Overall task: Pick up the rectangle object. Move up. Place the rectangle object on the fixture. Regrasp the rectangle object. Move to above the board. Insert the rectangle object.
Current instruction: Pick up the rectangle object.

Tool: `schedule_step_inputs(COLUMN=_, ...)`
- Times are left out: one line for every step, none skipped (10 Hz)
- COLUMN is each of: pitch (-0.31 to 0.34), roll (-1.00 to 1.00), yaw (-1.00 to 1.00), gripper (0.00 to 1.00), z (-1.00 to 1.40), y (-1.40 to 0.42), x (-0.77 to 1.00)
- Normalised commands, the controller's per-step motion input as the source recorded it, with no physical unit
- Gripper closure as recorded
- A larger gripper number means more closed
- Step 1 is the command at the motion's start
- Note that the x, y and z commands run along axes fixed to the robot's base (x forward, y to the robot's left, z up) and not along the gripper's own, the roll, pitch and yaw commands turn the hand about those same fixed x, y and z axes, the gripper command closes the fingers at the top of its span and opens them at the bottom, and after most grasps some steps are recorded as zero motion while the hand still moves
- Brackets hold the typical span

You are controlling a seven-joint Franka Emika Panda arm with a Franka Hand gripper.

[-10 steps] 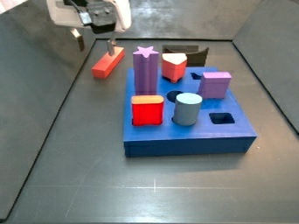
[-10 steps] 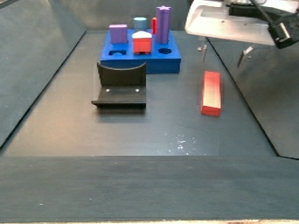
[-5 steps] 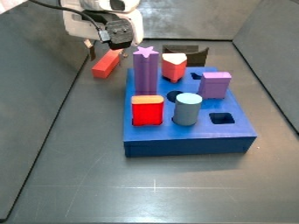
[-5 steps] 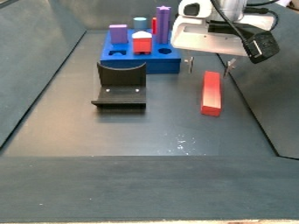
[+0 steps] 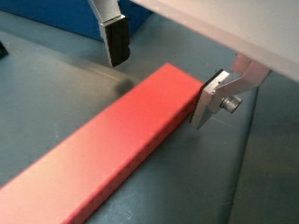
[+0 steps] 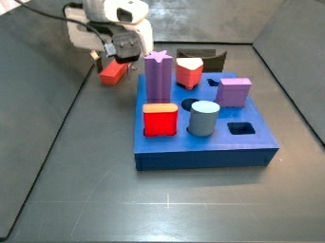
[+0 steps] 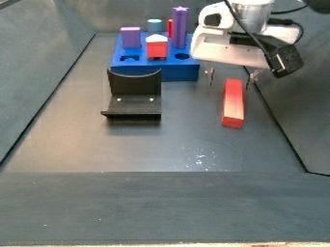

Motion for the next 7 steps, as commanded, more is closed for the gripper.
schedule_step_inputs(pitch=-0.064, roll=0.09, yaw=0.0, gripper=0.0, z=-0.69, y=-0.11, x=0.0)
schedule_step_inputs(pitch=-0.039, roll=0.09, yaw=0.0, gripper=0.0, z=-0.66, y=-0.11, x=0.0)
schedule_step_inputs(pitch=-0.05, roll=0.07, yaw=0.0, gripper=0.0, z=-0.51, y=-0.1, x=0.0)
schedule_step_inputs(pitch=0.0, roll=0.03, yaw=0.0, gripper=0.0, z=0.0, y=0.0, x=-0.06)
schedule_step_inputs(pitch=0.0, roll=0.08, yaw=-0.04, gripper=0.0, z=-0.02, y=0.04, x=-0.01)
schedule_step_inputs(pitch=0.0, roll=0.0, yaw=0.0, gripper=0.0, z=0.0, y=0.0, x=0.0)
schedule_step_inputs(pitch=0.0, roll=0.0, yaw=0.0, gripper=1.0, z=0.0, y=0.0, x=0.0)
